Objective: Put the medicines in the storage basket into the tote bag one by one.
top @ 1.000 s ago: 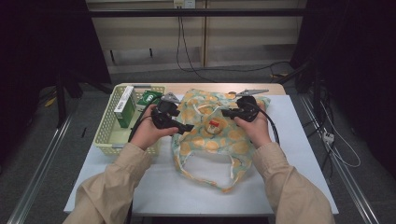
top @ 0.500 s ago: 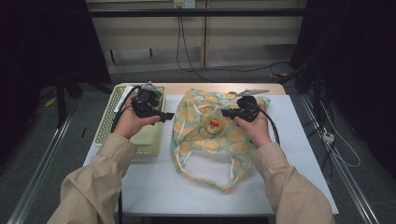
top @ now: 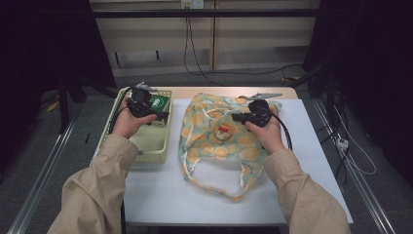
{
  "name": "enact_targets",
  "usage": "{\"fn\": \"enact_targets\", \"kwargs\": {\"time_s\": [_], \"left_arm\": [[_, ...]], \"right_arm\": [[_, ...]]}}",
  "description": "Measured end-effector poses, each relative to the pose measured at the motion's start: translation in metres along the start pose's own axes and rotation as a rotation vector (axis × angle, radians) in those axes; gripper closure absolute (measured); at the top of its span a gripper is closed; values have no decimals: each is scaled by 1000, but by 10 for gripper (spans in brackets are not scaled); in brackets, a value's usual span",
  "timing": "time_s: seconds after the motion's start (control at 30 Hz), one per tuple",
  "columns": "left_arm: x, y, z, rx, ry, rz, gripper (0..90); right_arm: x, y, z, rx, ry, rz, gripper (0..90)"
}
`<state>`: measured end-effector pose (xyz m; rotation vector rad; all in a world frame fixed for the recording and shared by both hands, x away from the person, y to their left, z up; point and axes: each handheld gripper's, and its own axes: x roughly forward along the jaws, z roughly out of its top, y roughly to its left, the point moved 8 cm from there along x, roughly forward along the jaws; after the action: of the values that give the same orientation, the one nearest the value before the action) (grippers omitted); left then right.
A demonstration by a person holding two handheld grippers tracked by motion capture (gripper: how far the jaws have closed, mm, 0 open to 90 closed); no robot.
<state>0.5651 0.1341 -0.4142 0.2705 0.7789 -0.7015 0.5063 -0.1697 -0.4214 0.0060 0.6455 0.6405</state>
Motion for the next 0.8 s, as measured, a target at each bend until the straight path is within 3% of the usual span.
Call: {"fn": "enact_targets", "kwargs": {"time_s": [0.23, 0.37, 0.5, 0.57, 0.8], "left_arm": [[4, 16, -1, -28, -10, 40, 137], [8, 24, -3, -63, -13, 61, 125], [15, 30, -5, -56, 6, 100, 106], [20, 31, -5, -67, 0, 92, 92], [36, 39, -8, -94, 17, 136, 85]], "right_arm": [[-3, -5, 1, 10, -8, -6, 892], [-1, -4, 0, 11, -5, -3, 892], [3, -1, 0, 9, -2, 5, 892], [4, -1, -1, 5, 0, 7, 892], [4, -3, -1, 15, -1, 8, 892]]}}
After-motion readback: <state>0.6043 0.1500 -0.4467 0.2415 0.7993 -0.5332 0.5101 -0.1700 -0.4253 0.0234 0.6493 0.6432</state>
